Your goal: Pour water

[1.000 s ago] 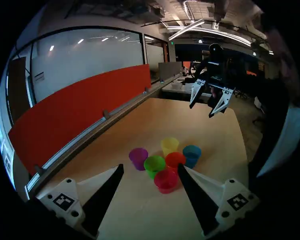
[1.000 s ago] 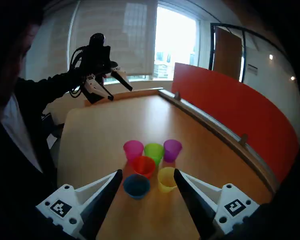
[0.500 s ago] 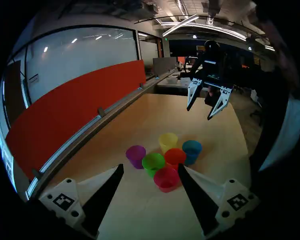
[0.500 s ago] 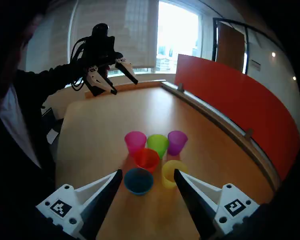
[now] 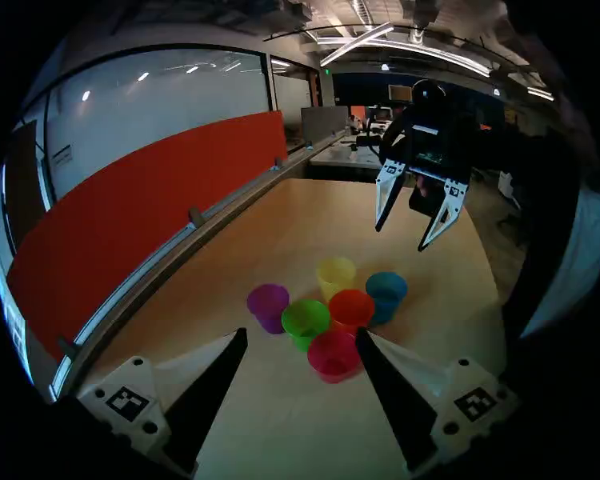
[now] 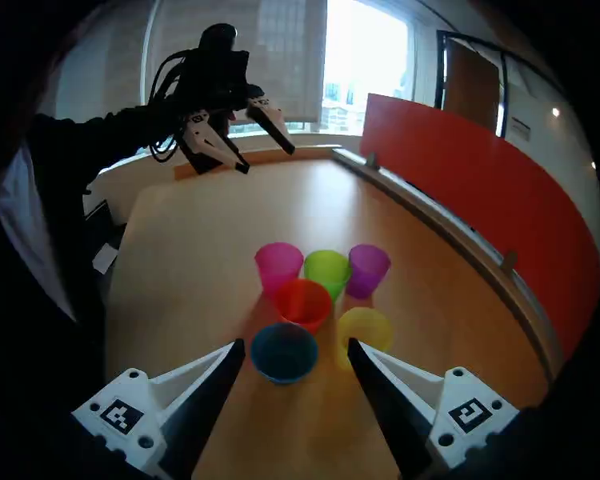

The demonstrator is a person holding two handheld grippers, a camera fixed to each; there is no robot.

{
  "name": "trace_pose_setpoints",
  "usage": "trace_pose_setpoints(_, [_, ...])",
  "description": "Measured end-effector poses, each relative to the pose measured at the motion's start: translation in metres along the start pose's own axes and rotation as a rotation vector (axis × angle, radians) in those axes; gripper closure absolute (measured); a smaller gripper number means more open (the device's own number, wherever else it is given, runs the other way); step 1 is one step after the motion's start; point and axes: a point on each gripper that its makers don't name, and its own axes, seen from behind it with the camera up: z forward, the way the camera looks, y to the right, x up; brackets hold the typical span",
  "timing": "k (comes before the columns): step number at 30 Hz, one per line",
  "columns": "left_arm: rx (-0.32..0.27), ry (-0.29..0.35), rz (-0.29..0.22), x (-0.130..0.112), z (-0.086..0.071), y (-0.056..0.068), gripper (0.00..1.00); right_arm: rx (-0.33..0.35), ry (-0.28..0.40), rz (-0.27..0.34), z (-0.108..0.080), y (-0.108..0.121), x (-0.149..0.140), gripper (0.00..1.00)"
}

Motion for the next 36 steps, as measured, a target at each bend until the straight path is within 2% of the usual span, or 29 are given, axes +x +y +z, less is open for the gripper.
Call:
trace_pose_setpoints(24, [-0.018,-0.031,0.015,-0.011,0.020,-0.008,0.00,0.025,-0.063,-0.018,0.031,-0.007,-0.033,0.00])
trace_pose_setpoints(36, [-0.032,-0.050,0.028,-0.017,0.035,-0.005,0.00,0.027,-0.081,-0.025,0.045,-0.008,-0.046,0.00])
